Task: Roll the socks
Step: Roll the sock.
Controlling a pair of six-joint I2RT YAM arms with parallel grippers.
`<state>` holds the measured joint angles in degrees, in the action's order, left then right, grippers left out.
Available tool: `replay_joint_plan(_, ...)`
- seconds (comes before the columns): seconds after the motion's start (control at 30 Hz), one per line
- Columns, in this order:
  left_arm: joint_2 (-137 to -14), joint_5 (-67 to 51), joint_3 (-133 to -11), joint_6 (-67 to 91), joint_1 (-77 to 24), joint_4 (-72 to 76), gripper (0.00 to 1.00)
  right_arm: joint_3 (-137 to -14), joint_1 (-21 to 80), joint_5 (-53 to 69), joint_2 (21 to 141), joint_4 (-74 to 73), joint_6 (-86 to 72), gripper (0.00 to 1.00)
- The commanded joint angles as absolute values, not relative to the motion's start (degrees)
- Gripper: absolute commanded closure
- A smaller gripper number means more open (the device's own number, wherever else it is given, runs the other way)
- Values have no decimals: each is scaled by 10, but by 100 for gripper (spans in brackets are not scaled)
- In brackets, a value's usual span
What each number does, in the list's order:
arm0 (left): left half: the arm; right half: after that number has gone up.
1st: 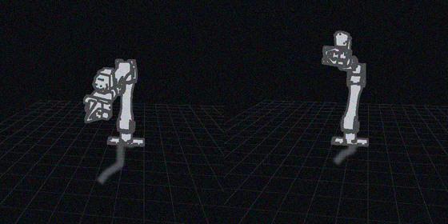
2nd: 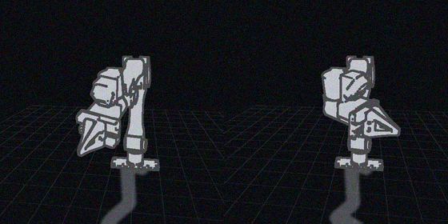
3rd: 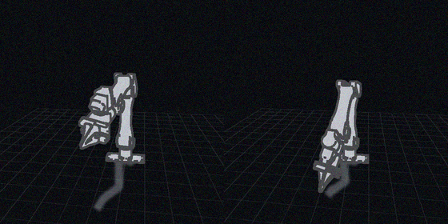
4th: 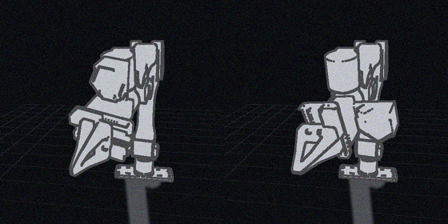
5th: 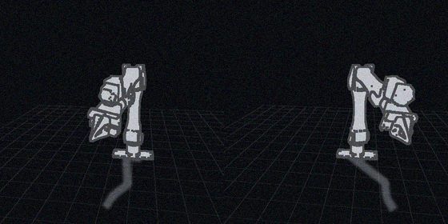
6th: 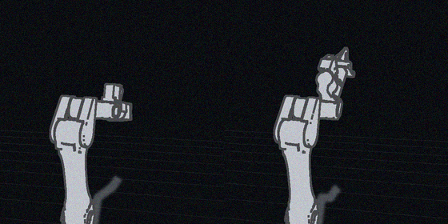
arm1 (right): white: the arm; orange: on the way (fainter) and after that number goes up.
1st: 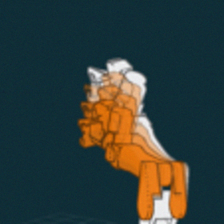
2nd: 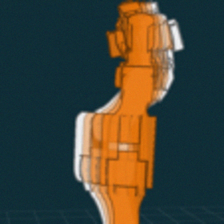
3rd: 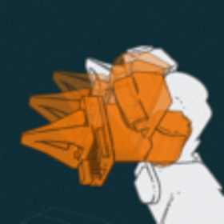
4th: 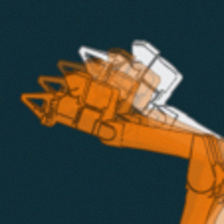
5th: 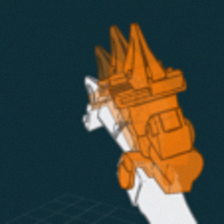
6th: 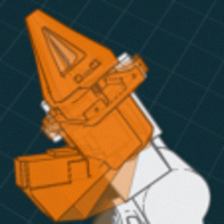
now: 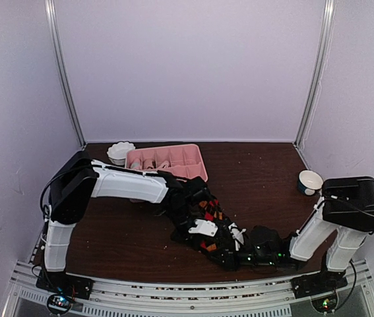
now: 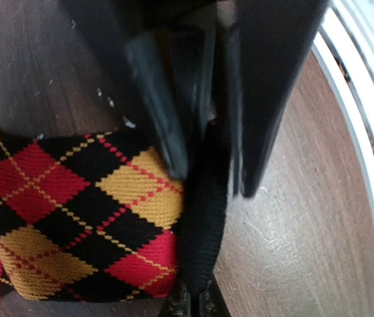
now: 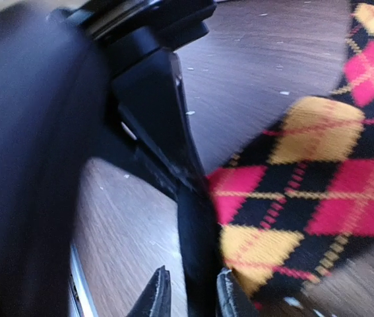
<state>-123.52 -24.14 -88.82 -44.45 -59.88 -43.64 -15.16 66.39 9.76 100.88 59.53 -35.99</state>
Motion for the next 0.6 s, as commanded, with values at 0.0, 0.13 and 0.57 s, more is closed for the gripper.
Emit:
replay_joint_plan(0.0, -1284, -289, -937, -389, -564, -570, 100, -105, 665, 39, 971, 475, -337, 73)
replay_joint_plan(0.13, -1293, -316, -941, -372, -558, -609, 100, -77, 679, -22, 894, 471, -324, 64)
replay_joint_plan(0.57, -1346, -317, -1013, -338, -558, -671, 100, -79, 741, -394, 616, 167, -374, 0)
